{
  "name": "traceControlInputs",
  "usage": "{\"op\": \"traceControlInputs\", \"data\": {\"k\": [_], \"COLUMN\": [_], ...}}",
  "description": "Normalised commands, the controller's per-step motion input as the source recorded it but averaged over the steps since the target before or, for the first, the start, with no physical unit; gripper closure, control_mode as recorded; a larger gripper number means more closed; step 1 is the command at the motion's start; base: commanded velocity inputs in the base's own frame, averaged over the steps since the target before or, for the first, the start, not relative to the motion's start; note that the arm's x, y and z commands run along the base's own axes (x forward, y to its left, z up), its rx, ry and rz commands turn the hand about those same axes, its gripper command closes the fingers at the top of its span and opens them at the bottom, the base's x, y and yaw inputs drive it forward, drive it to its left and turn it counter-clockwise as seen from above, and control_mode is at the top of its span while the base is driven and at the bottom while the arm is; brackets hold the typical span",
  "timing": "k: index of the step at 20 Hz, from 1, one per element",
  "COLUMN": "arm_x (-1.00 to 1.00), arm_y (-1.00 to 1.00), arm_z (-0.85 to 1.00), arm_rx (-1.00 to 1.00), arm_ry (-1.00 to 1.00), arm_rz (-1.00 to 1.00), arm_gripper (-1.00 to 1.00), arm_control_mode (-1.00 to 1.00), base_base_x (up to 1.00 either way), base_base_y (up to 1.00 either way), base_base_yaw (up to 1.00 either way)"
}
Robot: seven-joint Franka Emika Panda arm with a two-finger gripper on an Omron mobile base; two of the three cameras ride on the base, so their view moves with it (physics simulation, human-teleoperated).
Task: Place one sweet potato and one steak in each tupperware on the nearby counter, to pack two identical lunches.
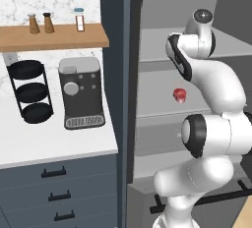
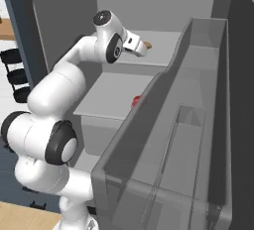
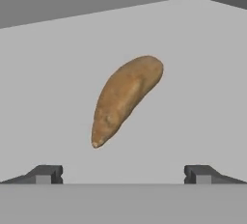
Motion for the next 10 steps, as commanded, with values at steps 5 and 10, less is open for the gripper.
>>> {"op": "traceControlInputs", "data": {"k": [5, 10], "arm_x": [0.33, 0.36], "arm_y": [-0.15, -0.16], "arm_z": [0.00, -0.01], "arm_rx": [0.00, 0.00], "arm_ry": [0.00, 0.00], "arm_rz": [0.00, -0.01], "arm_gripper": [-1.00, -1.00], "arm_control_mode": [-1.00, -1.00], "base_base_x": [0.00, 0.00], "base_base_y": [0.00, 0.00], "base_base_yaw": [0.00, 0.00]}}
